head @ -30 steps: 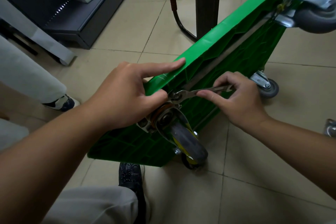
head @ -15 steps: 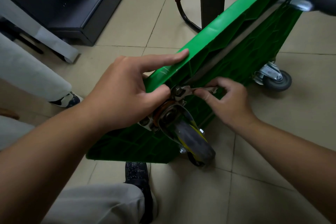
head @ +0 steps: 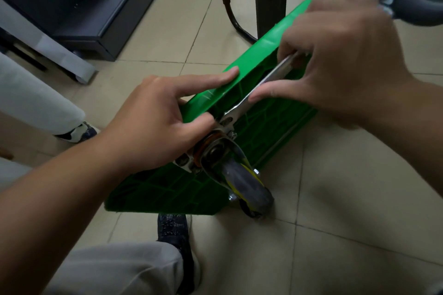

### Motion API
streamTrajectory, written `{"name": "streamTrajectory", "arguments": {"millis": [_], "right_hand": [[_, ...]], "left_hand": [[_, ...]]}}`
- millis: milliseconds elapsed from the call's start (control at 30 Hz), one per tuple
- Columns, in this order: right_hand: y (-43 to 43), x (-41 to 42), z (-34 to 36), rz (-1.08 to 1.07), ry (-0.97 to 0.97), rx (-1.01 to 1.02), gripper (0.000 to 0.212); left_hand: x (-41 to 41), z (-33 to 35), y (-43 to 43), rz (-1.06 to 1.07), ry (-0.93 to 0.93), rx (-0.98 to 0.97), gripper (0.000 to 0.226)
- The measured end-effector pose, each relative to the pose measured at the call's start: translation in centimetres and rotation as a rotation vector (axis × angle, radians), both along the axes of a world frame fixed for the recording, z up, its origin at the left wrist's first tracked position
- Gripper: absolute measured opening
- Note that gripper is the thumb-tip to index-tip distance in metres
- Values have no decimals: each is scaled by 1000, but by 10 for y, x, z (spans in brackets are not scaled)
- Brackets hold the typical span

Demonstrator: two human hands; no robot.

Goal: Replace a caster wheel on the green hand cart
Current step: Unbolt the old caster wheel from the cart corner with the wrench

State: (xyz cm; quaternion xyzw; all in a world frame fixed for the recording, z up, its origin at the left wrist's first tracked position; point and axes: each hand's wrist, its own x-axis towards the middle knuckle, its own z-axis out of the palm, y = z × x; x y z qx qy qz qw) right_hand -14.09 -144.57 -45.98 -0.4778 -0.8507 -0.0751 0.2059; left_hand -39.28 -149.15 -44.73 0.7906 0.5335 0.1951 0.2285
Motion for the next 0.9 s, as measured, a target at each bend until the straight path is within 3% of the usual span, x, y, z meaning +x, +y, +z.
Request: {"name": "streamTrajectory", "arguments": {"millis": [100, 200, 233, 367, 600, 700, 800, 900], "right_hand": [[-16, -21, 34, 114, -135, 213, 39], [-25, -37, 48, 182, -224, 227, 16], [-23, -36, 47, 180, -234, 213, 15], [-13, -18, 44, 157, -236, 170, 47], [-2, -2, 38, 468, -110, 219, 44], [5, 11, 24, 432, 56, 18, 46], [-2, 20, -15, 305, 458, -226, 43], [-16, 16, -59, 204, 736, -315, 38]], "left_hand": [[-1, -1, 1, 0, -5, 4, 59], [-1, -4, 1, 2, -26, 8, 53], [-1, -5, 1, 5, -33, 2, 55], [-2, -6, 1, 11, -57, -56, 58], [-1, -3, 1, 29, -22, -90, 57], [0, 0, 0, 54, -18, -102, 58], [0, 1, -2, 71, 11, -76, 59], [1, 3, -4, 78, 27, -74, 60]]}}
